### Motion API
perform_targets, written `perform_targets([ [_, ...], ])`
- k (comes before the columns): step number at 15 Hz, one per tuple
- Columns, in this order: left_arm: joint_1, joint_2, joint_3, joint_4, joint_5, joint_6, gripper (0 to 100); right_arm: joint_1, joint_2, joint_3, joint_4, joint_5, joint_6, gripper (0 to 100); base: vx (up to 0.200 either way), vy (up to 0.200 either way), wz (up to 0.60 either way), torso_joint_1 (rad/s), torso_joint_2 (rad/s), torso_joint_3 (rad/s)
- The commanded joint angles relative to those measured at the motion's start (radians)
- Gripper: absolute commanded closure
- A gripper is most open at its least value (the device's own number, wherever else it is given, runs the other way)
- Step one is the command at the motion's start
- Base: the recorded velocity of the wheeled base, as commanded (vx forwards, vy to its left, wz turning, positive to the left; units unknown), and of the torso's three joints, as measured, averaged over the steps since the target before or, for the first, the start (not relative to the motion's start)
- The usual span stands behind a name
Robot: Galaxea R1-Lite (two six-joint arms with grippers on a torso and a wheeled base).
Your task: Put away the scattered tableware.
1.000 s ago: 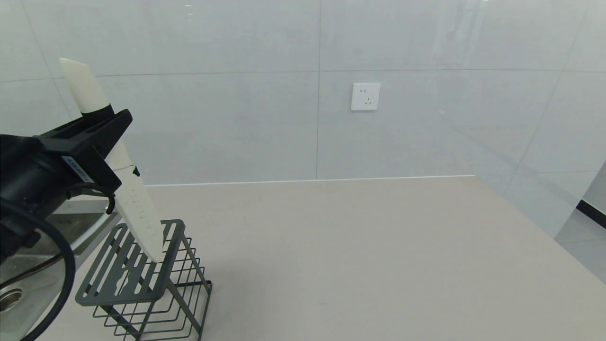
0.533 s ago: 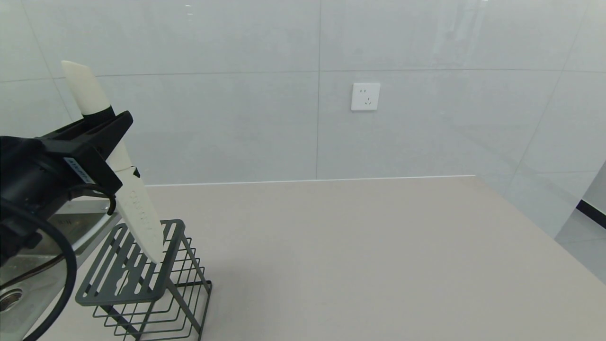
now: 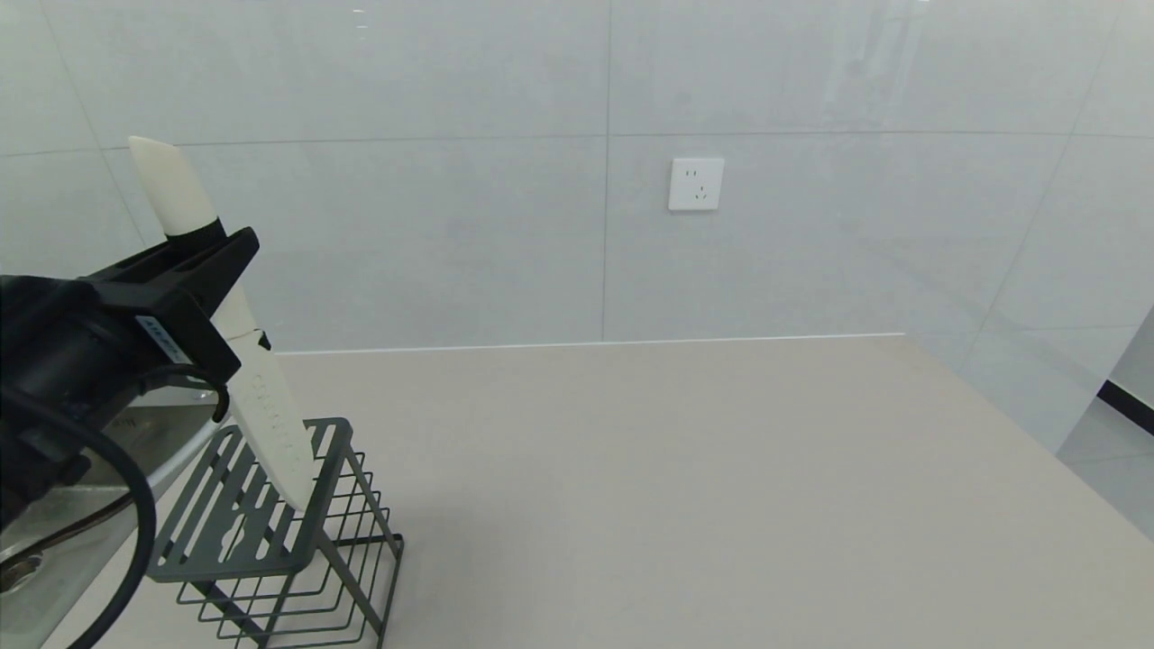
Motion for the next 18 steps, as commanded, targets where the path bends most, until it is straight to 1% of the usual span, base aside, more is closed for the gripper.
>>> perform_targets([
  [1,0.000,0.002,0.002,0.001,0.000,0.000,100,0.000,0.001,0.000,-0.001,0.001,0.000,0,0.000,0.000,0.00,0.000,0.00,0.000],
  [5,-0.002,0.002,0.005,0.002,0.000,0.003,100,0.000,0.001,0.000,-0.001,0.001,0.000,0,0.000,0.000,0.00,0.000,0.00,0.000],
  [8,-0.002,-0.003,0.051,-0.001,0.000,0.006,100,0.000,0.001,0.000,0.001,0.001,0.000,0,0.000,0.000,0.00,0.000,0.00,0.000],
  [11,-0.002,-0.003,0.054,0.002,-0.001,0.006,100,0.000,0.001,0.000,0.001,0.001,0.000,0,0.000,0.000,0.00,0.000,0.00,0.000],
  [13,-0.003,-0.003,0.092,0.001,-0.003,0.006,100,0.000,0.001,0.000,-0.001,0.001,0.000,0,0.000,0.000,0.00,0.000,0.00,0.000],
  [14,-0.006,-0.005,0.118,-0.001,-0.004,0.005,100,0.000,0.001,0.000,-0.001,0.001,0.000,0,0.000,0.000,0.00,0.000,0.00,0.000],
  [18,-0.003,-0.003,0.140,0.011,-0.012,-0.004,100,0.000,0.001,0.000,-0.001,0.001,0.000,0,0.000,0.000,0.00,0.000,0.00,0.000],
])
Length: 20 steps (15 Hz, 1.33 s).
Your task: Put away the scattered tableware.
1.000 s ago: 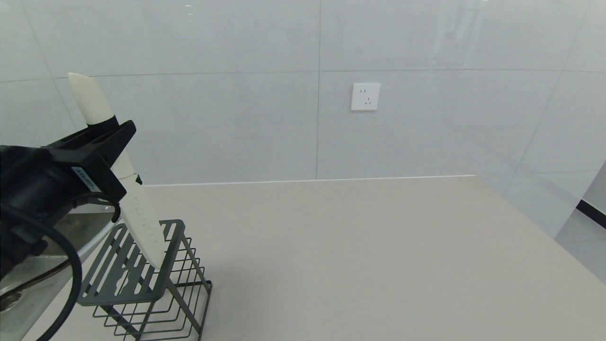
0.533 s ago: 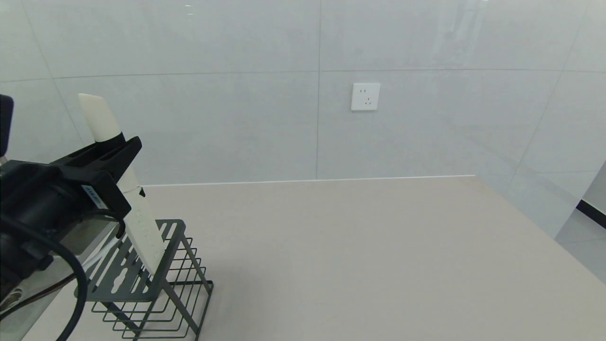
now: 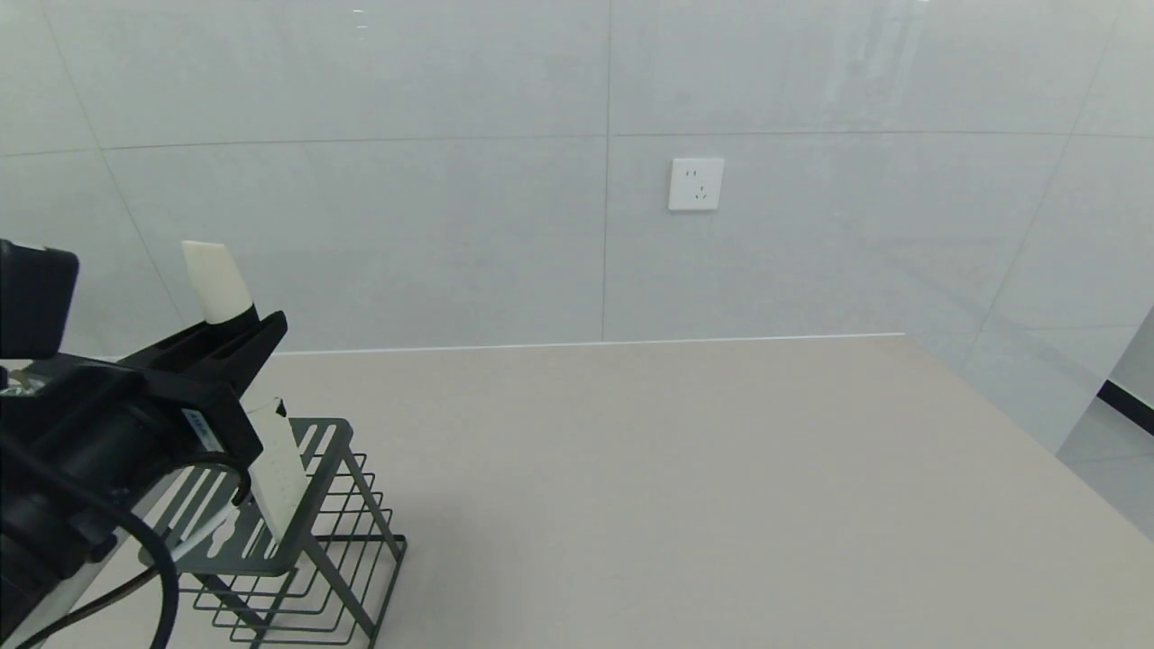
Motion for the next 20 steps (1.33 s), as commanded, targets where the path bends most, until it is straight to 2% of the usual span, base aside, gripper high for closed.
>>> perform_targets([
  [1,0.003,0.001,0.024,0.001,-0.002,-0.002,100,0.000,0.001,0.000,-0.001,0.001,-0.001,0,0.000,0.000,0.00,0.000,0.00,0.000],
  [5,0.003,0.003,0.065,0.007,-0.004,-0.006,100,0.000,0.001,0.000,0.001,0.001,-0.001,0,0.000,0.000,0.00,0.000,0.00,0.000],
  [6,0.005,0.006,0.065,0.013,-0.007,-0.008,0,0.000,0.001,0.000,-0.001,0.001,-0.001,0,0.000,0.000,0.00,0.000,0.00,0.000],
  [11,0.006,0.012,0.064,0.011,-0.009,-0.008,0,0.000,0.001,0.000,-0.001,0.001,-0.001,0,0.000,0.000,0.00,0.000,0.00,0.000],
  [16,0.049,-0.048,0.073,0.011,-0.007,-0.008,0,0.000,0.001,0.000,0.001,0.001,0.002,0,0.000,0.000,0.00,0.000,0.00,0.000],
  [20,0.071,-0.152,0.176,0.011,-0.007,-0.006,0,0.000,0.001,0.000,0.001,0.001,0.006,0,0.000,0.000,0.00,0.000,0.00,0.000],
])
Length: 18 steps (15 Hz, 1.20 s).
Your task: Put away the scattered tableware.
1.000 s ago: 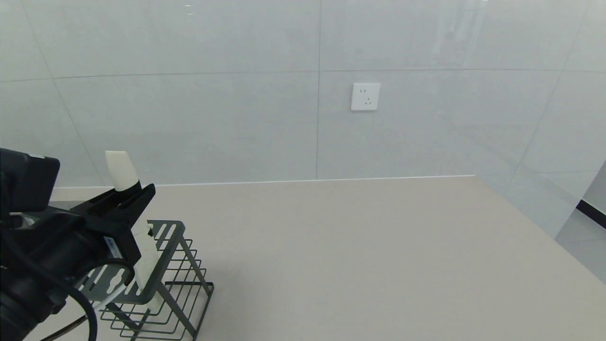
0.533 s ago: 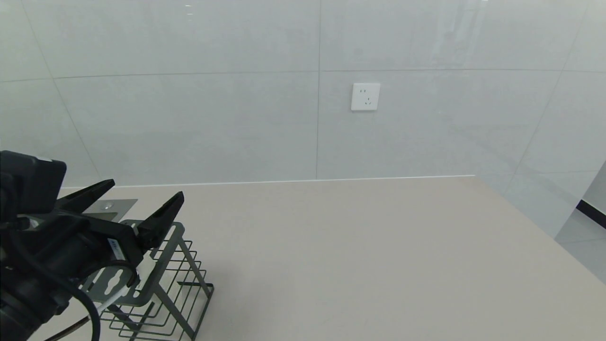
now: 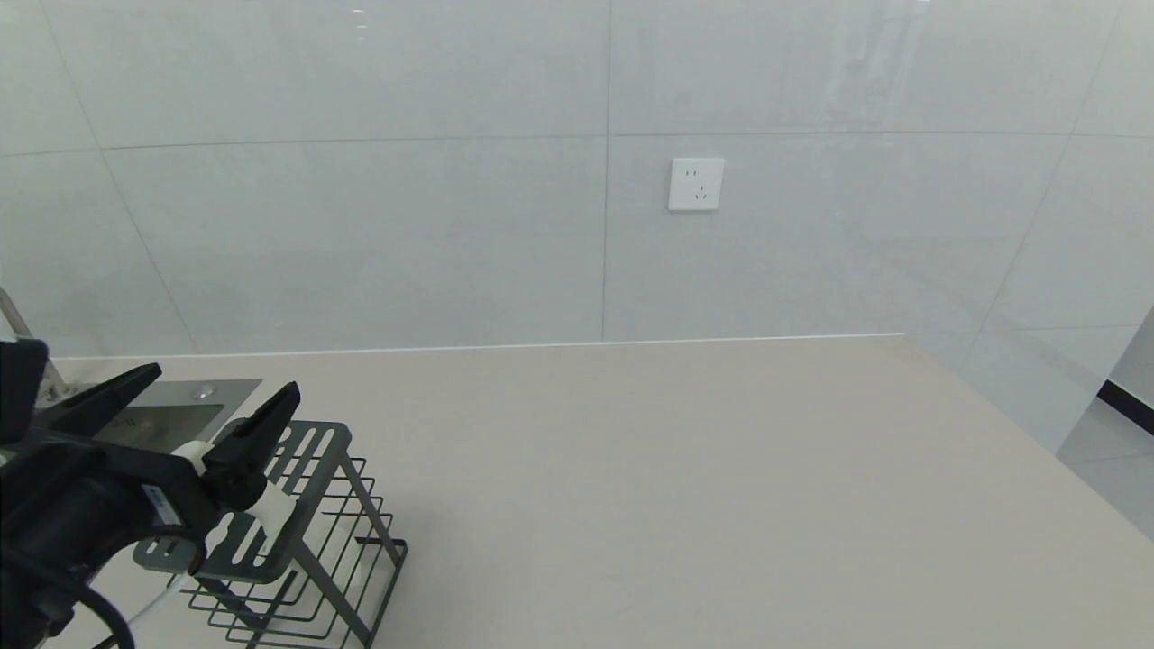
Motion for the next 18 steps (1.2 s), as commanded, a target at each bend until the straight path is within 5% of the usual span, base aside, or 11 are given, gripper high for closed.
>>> perform_targets([
  [1,0.007,-0.080,0.026,-0.001,-0.001,0.003,0,0.000,0.001,0.000,0.000,0.000,0.000,0,0.000,0.000,0.00,0.000,0.00,0.000],
  [5,-0.001,-0.185,0.013,0.000,0.005,0.035,0,0.000,0.001,0.000,0.000,0.000,0.003,0,0.000,0.000,0.00,0.000,0.00,0.000],
  [8,-0.001,-0.292,-0.006,0.023,0.011,0.099,0,0.000,0.001,0.000,0.001,0.000,0.003,0,0.000,0.000,0.00,0.000,0.00,0.000],
  [10,0.004,-0.384,-0.006,0.026,0.006,0.185,0,0.000,0.001,0.000,0.001,0.002,0.004,0,0.000,0.000,0.00,0.000,0.00,0.000],
  [11,0.007,-0.438,-0.006,0.026,0.006,0.245,0,0.000,0.001,0.000,0.001,0.002,0.004,0,0.000,0.000,0.00,0.000,0.00,0.000],
  [14,0.034,-0.630,-0.081,0.042,0.011,0.576,0,0.000,0.001,0.000,0.003,0.006,0.006,0,0.000,0.000,0.00,0.000,0.00,0.000],
  [15,0.057,-0.642,-0.104,0.059,0.011,0.579,0,0.000,0.001,0.000,0.003,0.008,0.006,0,0.000,0.000,0.00,0.000,0.00,0.000],
  [17,0.372,-0.755,-0.434,0.447,-0.006,0.526,0,0.000,0.001,0.000,0.003,0.017,0.001,0,0.000,0.000,0.00,0.000,0.00,0.000],
  [18,0.479,-0.806,-0.492,0.569,-0.027,0.469,0,0.000,0.001,0.000,0.003,0.019,0.003,0,0.000,0.000,0.00,0.000,0.00,0.000],
])
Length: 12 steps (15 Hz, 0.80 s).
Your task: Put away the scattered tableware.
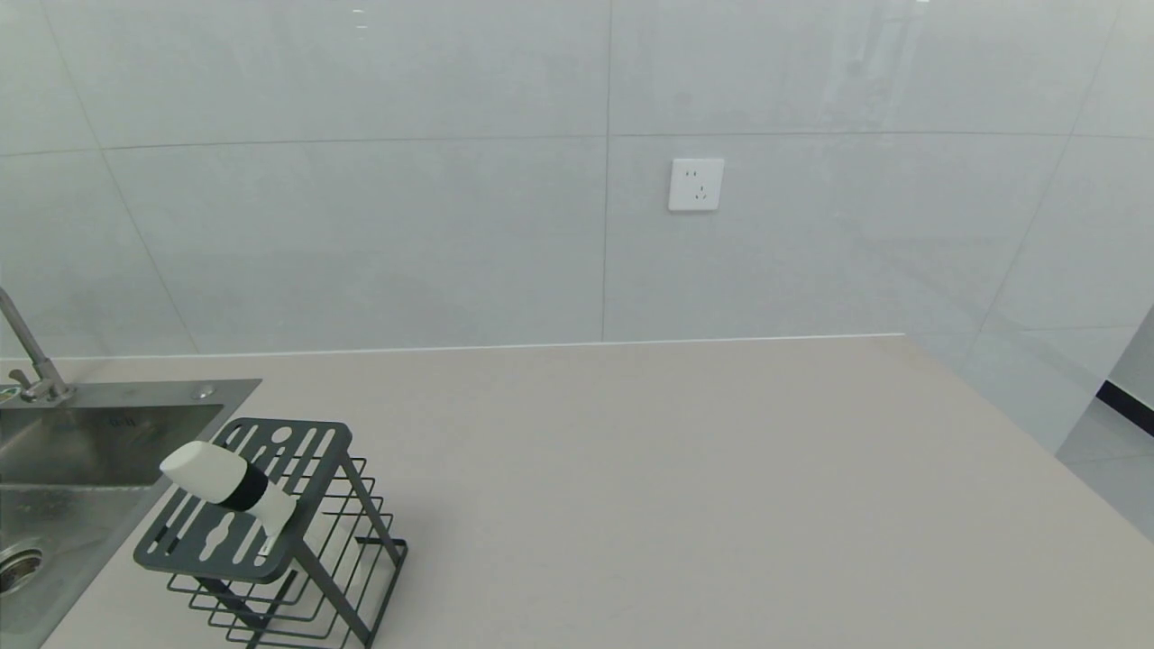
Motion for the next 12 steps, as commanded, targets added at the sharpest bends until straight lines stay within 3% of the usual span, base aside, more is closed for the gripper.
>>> perform_targets([
  [1,0.342,-0.224,-0.251,0.341,-0.063,-0.174,0,0.000,0.001,0.000,-0.002,0.002,0.000,0,0.000,0.000,0.00,0.000,0.00,0.000],
  [2,0.398,-0.289,-0.237,0.433,-0.103,-0.248,0,0.000,0.001,0.000,-0.002,0.002,0.002,0,0.000,0.000,0.00,0.000,0.00,0.000],
  [3,0.413,-0.328,-0.226,0.519,-0.129,-0.291,0,0.000,0.001,0.000,-0.002,0.002,0.002,0,0.000,0.000,0.00,0.000,0.00,0.000],
  [5,0.350,-0.376,-0.082,0.488,-0.133,-0.291,0,0.000,0.001,0.000,-0.002,0.002,0.003,0,0.000,0.000,0.00,0.000,0.00,0.000],
  [6,0.345,-0.417,0.094,0.465,-0.143,-0.326,0,0.000,0.001,0.000,-0.002,0.002,0.006,0,0.000,0.000,0.00,0.000,0.00,0.000],
  [7,0.347,-0.417,0.197,0.425,-0.150,-0.386,0,0.000,0.001,0.000,0.000,0.002,0.006,0,0.000,0.000,0.00,0.000,0.00,0.000],
  [8,0.348,-0.417,0.426,0.276,-0.172,-0.504,0,0.000,0.001,0.000,0.000,0.002,0.008,0,0.000,0.000,0.00,0.000,0.00,0.000],
  [9,0.348,-0.417,0.476,0.353,-0.215,-0.563,0,0.000,0.001,0.000,0.000,0.005,0.009,0,0.000,0.000,0.00,0.000,0.00,0.000],
  [10,0.348,-0.417,0.469,0.493,-0.255,-0.682,0,0.000,0.001,0.000,0.001,0.008,0.009,0,0.000,0.000,0.00,0.000,0.00,0.000],
  [11,0.348,-0.417,0.473,0.479,-0.337,-0.751,0,0.000,0.001,0.000,0.003,0.008,0.011,0,0.000,0.000,0.00,0.000,0.00,0.000],
  [12,0.348,-0.417,0.473,0.479,-0.337,-0.751,0,0.000,0.001,0.000,0.003,0.008,0.011,0,0.000,0.000,0.00,0.000,0.00,0.000],
])
